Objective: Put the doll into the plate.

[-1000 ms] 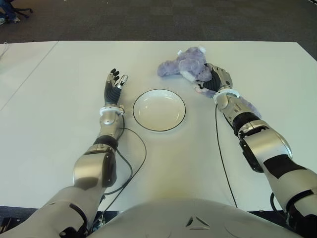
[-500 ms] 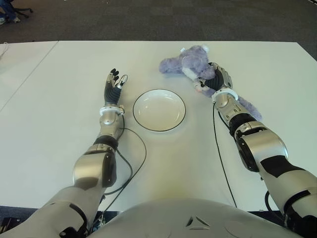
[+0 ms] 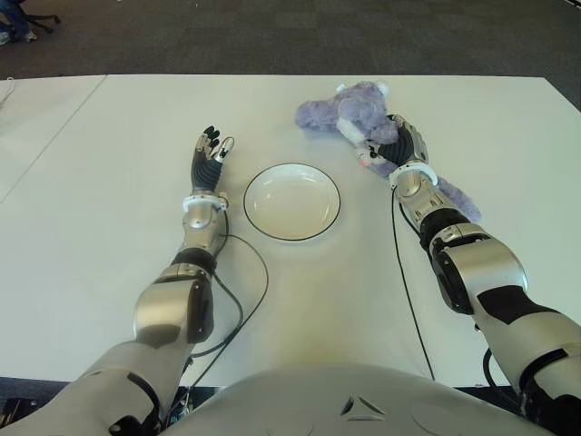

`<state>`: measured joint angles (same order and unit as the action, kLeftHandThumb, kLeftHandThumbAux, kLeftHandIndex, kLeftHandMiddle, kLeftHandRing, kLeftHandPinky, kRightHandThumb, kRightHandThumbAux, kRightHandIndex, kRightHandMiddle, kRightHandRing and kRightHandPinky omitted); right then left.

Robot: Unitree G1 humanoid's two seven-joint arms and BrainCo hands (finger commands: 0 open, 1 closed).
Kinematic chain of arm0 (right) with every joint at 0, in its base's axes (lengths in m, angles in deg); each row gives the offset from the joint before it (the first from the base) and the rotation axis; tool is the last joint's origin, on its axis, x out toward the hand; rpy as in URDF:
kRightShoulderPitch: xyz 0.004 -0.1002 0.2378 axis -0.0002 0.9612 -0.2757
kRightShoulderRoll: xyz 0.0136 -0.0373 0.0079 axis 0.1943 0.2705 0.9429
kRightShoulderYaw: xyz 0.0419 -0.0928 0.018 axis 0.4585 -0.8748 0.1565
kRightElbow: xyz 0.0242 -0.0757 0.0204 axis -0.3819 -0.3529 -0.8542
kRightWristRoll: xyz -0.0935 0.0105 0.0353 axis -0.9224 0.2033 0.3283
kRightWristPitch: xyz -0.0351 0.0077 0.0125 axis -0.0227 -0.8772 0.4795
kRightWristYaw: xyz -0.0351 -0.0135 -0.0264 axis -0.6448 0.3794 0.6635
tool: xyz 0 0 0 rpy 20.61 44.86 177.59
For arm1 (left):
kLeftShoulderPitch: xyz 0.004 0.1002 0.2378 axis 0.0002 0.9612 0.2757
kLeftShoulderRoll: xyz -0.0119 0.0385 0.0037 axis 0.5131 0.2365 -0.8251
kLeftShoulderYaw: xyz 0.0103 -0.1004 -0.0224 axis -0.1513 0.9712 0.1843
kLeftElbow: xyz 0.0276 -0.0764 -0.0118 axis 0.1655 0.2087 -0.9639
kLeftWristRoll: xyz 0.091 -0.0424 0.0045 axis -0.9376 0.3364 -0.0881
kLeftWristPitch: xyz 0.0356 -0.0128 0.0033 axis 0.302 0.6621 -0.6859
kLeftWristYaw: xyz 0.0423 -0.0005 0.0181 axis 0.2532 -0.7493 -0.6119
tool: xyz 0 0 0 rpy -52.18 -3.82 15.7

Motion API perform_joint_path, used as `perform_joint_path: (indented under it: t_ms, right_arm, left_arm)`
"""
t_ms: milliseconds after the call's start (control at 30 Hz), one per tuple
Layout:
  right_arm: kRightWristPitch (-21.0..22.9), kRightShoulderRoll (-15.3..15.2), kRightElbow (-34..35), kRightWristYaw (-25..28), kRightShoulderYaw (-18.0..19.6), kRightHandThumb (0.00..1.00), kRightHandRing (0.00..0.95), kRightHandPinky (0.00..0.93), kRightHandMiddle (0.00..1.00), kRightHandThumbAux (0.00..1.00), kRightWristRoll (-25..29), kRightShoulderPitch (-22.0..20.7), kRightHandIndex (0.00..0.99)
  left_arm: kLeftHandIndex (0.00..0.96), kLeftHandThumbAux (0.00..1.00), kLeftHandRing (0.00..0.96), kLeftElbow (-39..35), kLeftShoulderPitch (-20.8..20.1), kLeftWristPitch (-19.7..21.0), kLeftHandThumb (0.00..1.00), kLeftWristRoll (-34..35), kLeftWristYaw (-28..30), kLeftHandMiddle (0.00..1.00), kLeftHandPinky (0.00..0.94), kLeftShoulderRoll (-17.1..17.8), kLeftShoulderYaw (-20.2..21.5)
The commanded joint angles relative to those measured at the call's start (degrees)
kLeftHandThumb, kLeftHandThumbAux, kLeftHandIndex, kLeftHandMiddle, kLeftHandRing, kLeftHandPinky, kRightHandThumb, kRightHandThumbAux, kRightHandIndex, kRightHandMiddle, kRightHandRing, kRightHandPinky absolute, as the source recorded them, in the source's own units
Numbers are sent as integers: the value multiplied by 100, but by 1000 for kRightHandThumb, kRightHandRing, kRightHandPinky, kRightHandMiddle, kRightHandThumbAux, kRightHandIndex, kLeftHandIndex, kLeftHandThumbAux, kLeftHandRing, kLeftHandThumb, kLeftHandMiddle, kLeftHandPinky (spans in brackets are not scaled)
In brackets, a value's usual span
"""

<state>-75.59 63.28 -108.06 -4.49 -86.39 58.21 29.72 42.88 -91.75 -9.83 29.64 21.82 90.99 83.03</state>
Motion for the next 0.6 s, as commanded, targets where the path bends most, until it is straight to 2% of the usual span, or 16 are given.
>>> perform_joint_path:
  t_ms: [33, 300, 567, 600]
  right_arm:
    - [-133, -6, -204, -126, 46, 536, 840, 832, 834, 669, 85, 165, 726]
    - [-950, -76, 255, -853, -296, 492, 847, 820, 835, 711, -278, -10, 706]
    - [-1471, -203, 777, -1278, -574, 440, 862, 836, 865, 723, -548, 115, 763]
    - [-1512, -220, 821, -1307, -602, 438, 865, 813, 869, 723, -576, 125, 770]
  left_arm:
    - [106, 450, 84, 770, 1200, 648, 0, -72, -73, 124, 19, -366, -66]
    - [85, 452, 79, 773, 1184, 673, 0, -64, -38, 111, 45, -373, -61]
    - [85, 457, 79, 771, 1172, 655, 0, -62, -37, 112, 35, -393, -61]
    - [87, 455, 82, 771, 1170, 653, 0, -63, -41, 114, 50, -395, -63]
